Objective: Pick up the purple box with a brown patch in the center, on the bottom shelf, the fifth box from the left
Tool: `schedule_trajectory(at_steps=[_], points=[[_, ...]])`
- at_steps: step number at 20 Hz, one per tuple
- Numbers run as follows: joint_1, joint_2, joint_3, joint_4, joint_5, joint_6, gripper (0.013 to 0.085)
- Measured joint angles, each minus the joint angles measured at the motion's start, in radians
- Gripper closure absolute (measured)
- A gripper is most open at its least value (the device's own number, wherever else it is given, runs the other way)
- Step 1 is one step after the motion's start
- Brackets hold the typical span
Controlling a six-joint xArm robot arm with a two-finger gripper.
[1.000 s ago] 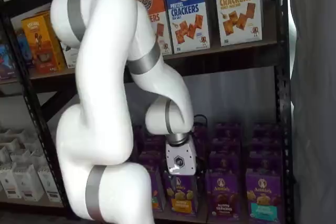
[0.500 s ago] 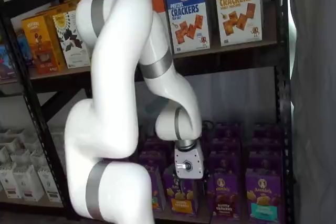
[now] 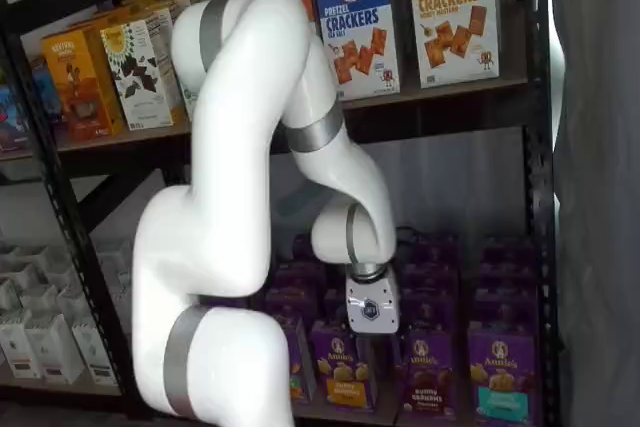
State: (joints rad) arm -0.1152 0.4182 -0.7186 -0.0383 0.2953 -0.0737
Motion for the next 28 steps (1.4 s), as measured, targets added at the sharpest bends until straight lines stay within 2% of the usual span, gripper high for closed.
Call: schedule_trajectory(at_steps=[13,18,22,28], points=[[-0.050,0.171,-0.221,-0.075,0.030,0.021,0.0130],[-0.056,0.227,-0.295,-0.053,0.030,-0.006,0.0130],[-0.054,0.258,-0.338,-0.005,0.027,-0.049,0.0130],[-0.052,0.296,-0.402,0.013,0.056,-0.064,0.0130]])
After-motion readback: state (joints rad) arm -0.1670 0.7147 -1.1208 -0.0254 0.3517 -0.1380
